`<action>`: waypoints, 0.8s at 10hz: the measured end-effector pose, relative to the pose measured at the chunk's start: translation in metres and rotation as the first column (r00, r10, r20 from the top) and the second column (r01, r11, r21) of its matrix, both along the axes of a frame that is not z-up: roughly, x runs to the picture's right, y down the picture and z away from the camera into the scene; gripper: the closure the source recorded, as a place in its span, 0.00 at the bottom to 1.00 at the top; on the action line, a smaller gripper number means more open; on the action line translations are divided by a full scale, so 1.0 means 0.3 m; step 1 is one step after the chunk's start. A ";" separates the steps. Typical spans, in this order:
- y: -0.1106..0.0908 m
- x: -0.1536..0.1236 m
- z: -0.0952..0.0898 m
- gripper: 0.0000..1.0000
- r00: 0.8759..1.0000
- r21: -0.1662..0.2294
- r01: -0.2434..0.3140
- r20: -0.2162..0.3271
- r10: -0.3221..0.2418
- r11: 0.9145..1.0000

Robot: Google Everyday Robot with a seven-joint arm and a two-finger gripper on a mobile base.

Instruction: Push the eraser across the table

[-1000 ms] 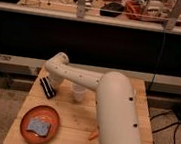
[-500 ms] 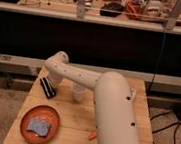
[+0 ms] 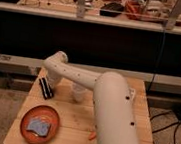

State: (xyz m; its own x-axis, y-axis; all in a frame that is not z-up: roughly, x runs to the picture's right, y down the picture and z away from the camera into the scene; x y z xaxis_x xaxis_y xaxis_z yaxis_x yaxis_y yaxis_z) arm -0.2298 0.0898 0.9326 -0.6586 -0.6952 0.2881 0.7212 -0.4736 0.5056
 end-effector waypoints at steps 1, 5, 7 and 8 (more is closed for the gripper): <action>0.007 -0.011 -0.006 0.96 1.000 -0.002 0.008 0.002 -0.008 1.000; 0.027 -0.066 -0.015 0.96 0.999 -0.009 0.033 0.015 -0.032 0.999; 0.026 -0.093 -0.019 0.96 0.999 -0.007 0.047 0.026 -0.047 0.999; 0.027 -0.112 -0.019 0.96 0.998 -0.008 0.054 0.034 -0.054 0.998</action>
State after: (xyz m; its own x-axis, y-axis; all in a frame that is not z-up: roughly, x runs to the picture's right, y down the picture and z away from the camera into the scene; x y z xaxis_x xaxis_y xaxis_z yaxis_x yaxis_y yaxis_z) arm -0.2633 0.0979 0.9270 -0.7047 -0.6557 0.2710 0.6769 -0.5070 0.5336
